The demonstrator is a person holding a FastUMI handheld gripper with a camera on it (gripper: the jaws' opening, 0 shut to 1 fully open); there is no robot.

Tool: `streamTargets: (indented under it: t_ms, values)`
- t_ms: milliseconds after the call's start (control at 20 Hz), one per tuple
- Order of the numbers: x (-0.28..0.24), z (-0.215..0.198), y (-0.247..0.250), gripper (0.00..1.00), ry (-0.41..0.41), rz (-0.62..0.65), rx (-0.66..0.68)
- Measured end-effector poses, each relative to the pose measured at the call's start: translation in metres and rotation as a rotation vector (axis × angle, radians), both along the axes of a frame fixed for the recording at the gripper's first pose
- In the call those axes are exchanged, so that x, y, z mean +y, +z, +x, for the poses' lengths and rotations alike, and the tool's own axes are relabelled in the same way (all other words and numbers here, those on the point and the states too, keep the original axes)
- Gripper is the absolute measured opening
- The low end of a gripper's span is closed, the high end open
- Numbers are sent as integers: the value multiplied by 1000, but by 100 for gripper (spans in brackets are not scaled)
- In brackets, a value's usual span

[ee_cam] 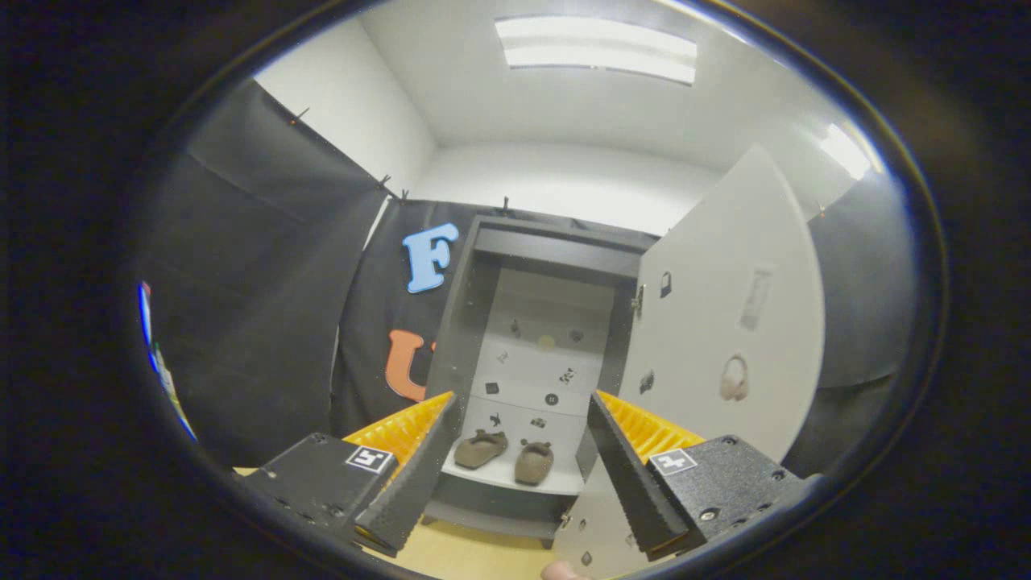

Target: Open the shoe cabinet door, grab the shoes and put them into the shoe cabinet, then close the shoe cabinet door.

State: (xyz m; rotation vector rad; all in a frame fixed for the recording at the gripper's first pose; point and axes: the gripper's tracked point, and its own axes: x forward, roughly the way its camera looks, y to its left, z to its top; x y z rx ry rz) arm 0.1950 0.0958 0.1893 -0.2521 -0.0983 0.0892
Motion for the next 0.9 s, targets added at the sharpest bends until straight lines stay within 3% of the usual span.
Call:
streamTargets:
  t_ms: [200, 450, 700, 900]
  values:
    - [-21, -64, 31, 100, -26, 48, -67]
    - [-63, -107, 33, 100, 16, 136, 4]
    - [-146, -118, 25, 100, -65, 206, 57]
    - [-227, -110, 15, 100, -195, 227, 95]
